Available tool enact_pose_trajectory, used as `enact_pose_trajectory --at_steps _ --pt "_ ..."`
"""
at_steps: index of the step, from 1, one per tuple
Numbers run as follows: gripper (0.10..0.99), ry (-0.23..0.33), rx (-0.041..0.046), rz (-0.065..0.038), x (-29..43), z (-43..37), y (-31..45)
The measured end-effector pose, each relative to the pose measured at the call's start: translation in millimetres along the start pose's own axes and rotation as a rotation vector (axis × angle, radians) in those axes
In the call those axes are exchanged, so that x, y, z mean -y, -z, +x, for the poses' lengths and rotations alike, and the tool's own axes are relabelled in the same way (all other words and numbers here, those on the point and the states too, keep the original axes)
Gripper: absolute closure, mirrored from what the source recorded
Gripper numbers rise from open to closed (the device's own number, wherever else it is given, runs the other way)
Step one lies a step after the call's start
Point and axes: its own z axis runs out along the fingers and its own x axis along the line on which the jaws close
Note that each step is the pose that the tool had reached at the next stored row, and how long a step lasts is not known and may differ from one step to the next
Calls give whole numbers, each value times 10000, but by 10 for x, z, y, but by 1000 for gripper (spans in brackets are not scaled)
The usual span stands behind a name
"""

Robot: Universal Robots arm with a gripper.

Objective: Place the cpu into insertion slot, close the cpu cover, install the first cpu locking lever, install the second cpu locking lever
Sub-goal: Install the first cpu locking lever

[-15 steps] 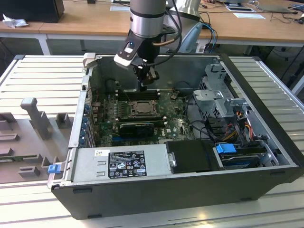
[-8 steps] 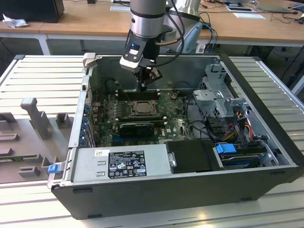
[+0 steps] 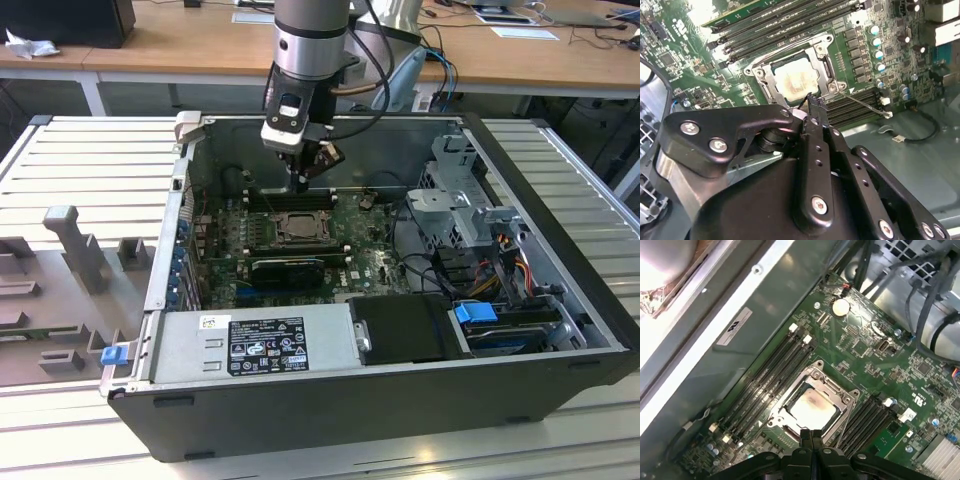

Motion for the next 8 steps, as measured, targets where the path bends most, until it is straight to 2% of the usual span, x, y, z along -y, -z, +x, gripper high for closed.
enact_pose_trajectory --at_steps 4,8 --pt "980 480 2 13 0 0 0" --pt "980 1289 6 34 0 0 0"
